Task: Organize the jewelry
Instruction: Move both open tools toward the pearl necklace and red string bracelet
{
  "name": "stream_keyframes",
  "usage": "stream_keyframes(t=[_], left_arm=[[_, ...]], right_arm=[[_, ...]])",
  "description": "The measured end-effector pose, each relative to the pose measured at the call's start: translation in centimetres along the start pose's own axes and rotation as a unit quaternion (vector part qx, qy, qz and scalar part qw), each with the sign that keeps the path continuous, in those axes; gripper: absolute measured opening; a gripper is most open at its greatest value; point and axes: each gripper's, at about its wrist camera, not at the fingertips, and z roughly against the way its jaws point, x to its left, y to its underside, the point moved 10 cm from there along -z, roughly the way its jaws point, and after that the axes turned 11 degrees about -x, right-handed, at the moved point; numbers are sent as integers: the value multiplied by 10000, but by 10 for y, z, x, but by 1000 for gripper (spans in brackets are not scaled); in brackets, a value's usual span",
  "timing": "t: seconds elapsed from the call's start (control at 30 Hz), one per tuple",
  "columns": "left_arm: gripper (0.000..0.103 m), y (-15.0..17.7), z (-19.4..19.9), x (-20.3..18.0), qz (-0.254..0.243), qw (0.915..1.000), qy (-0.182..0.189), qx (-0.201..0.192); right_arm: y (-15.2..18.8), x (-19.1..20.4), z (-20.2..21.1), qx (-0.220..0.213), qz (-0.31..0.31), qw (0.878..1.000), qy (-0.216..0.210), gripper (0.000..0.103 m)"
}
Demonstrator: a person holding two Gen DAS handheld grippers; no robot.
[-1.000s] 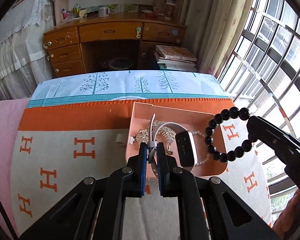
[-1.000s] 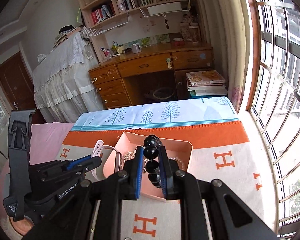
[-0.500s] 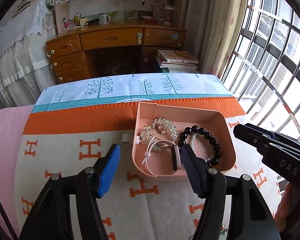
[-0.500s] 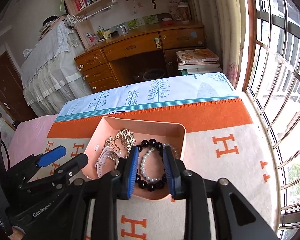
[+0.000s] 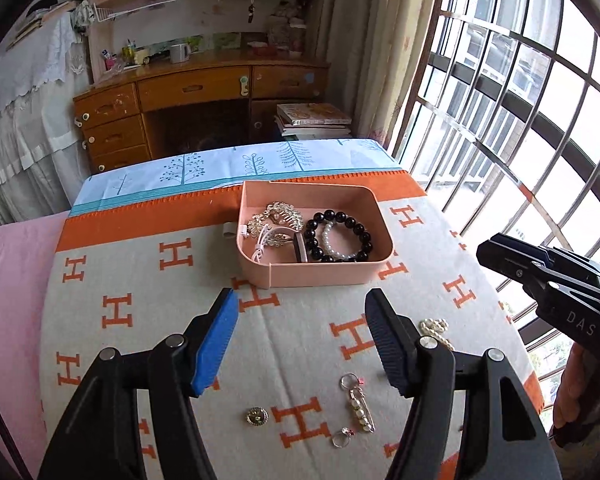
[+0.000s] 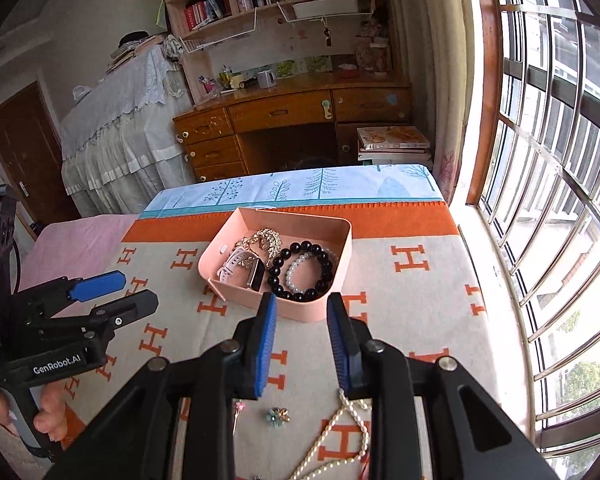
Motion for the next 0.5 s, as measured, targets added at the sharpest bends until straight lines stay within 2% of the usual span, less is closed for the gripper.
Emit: stream_keyframes(t=[0.07, 0.13, 0.2, 0.33, 0.5], left_arm=[[84, 1, 14, -17, -100, 9997, 182, -140], [85, 3, 24, -35, -216, 9990, 322, -241], [86, 9, 29, -53, -339, 9981, 495, -170], [86, 31, 26, -85, -408, 9952, 847, 257], [86, 58, 16, -109, -620, 9914, 977, 613]], right_arm=[[3, -3, 15, -20, 33, 10000, 25, 26], [7, -8, 30, -43, 15, 10000, 38, 26], [13, -13, 44, -62, -6, 10000, 65, 26], [29, -26, 64, -60, -26, 9998, 196, 26], [51, -44, 75, 30, -121, 9993, 347, 26]])
